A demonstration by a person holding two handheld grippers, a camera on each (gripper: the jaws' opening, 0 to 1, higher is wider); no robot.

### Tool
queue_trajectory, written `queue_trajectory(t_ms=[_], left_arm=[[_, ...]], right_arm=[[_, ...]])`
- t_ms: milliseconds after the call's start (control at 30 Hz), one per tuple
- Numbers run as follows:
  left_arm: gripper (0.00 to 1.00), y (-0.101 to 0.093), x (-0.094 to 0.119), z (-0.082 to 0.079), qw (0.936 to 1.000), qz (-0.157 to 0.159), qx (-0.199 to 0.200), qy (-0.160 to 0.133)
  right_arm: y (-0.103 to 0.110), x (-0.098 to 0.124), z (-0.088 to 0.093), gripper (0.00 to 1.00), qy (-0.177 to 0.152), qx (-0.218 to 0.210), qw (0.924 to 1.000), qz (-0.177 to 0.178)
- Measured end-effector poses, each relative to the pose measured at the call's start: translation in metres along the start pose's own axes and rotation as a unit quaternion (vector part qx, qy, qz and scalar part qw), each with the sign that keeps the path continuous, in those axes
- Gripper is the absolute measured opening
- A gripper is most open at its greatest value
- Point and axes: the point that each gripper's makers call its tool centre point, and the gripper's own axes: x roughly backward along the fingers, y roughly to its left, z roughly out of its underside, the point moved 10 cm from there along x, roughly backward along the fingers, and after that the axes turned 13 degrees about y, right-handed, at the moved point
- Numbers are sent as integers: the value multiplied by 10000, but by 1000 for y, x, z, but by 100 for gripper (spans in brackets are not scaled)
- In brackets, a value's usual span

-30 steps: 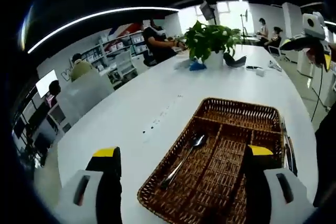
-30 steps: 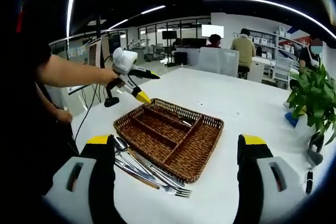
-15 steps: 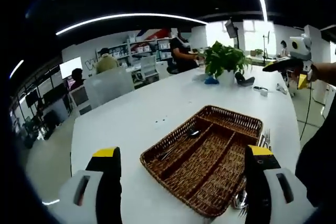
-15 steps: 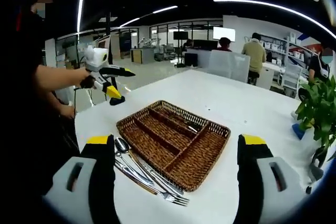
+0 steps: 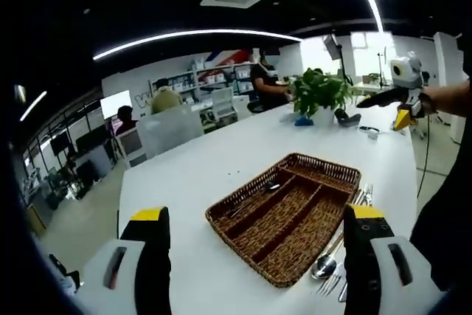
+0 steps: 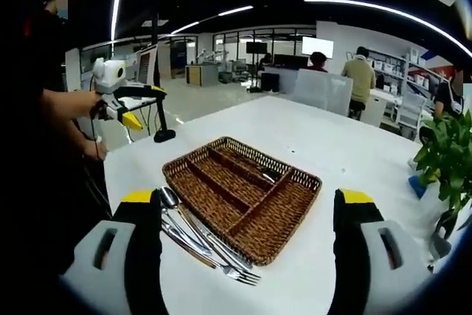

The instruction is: Arrange the knives, forks, and spoons in their matching storage slots by inserting each utensil handle-first until every utensil is classified and aligned in the correct compartment

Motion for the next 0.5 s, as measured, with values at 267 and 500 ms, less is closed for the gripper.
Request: queue_trajectory(t_ms=[267,500], left_arm=[[99,-2,11,9,9991,-77,409,-78],[99,2,28,33,9985,-248,425,256]], right_arm=[[4,8,9,100,84,253,9996,14],[2,13,26,100,256,-38,9995,172]])
